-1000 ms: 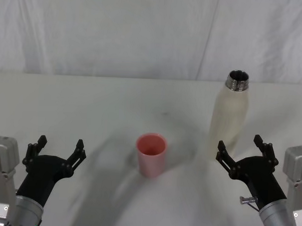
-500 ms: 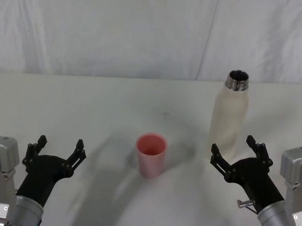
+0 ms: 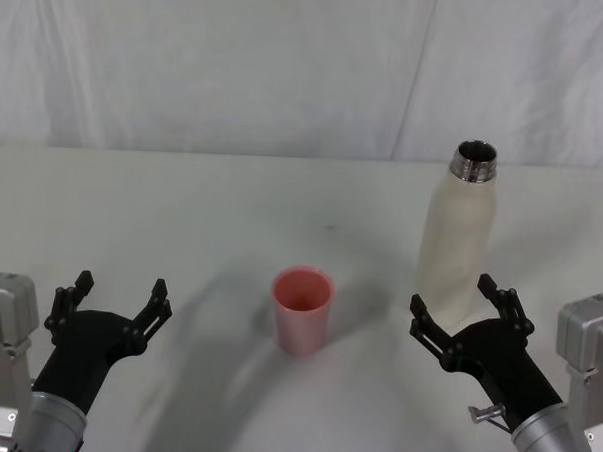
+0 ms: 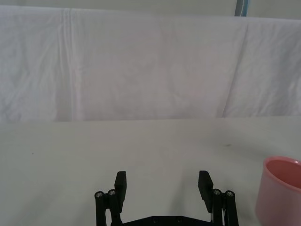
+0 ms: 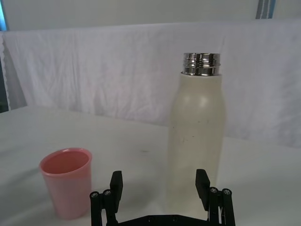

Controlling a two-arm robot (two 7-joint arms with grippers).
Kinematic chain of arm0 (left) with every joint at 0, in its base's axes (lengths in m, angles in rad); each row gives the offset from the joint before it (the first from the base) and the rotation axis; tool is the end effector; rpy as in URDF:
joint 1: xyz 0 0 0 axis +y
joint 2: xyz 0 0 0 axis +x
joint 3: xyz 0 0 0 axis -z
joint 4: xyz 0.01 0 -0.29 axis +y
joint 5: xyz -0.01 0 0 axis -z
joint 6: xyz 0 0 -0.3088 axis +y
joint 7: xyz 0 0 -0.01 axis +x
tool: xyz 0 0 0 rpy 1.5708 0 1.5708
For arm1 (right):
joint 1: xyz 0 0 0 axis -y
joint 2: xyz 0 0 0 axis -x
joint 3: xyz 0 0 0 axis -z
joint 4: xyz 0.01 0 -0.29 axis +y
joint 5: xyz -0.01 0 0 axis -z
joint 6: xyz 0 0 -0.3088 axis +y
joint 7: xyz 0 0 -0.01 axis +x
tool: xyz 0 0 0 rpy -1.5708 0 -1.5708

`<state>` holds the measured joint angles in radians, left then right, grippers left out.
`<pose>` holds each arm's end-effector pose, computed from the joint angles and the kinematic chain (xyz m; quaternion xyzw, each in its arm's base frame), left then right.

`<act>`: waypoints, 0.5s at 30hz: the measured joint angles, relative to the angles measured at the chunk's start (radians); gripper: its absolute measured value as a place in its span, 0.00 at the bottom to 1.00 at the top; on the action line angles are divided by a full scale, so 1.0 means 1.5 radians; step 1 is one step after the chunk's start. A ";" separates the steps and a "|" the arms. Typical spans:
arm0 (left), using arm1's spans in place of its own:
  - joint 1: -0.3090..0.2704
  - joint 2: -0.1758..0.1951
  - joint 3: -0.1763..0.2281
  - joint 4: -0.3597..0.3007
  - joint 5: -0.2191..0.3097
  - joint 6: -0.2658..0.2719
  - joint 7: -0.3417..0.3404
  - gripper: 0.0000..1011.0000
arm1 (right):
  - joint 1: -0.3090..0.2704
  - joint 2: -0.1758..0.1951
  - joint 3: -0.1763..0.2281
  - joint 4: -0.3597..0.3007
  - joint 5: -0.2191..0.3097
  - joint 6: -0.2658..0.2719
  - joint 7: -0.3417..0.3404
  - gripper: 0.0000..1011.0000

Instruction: Grasp the thermos with one hand and pour water into the cup lid.

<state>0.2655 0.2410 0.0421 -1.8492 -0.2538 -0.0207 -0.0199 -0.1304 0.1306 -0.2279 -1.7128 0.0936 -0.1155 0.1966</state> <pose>0.2530 0.0376 -0.2852 -0.0173 0.0064 0.6616 0.7496 0.2817 0.0401 -0.3003 0.0352 -0.0357 -0.5353 0.8431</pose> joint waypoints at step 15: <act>0.000 0.000 0.000 0.000 0.000 0.000 0.000 0.99 | 0.011 0.013 -0.002 0.014 0.022 0.007 0.012 0.99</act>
<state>0.2655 0.2410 0.0421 -1.8492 -0.2538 -0.0208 -0.0199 -0.1138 0.1503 -0.2311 -1.6912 0.1266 -0.1049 0.2145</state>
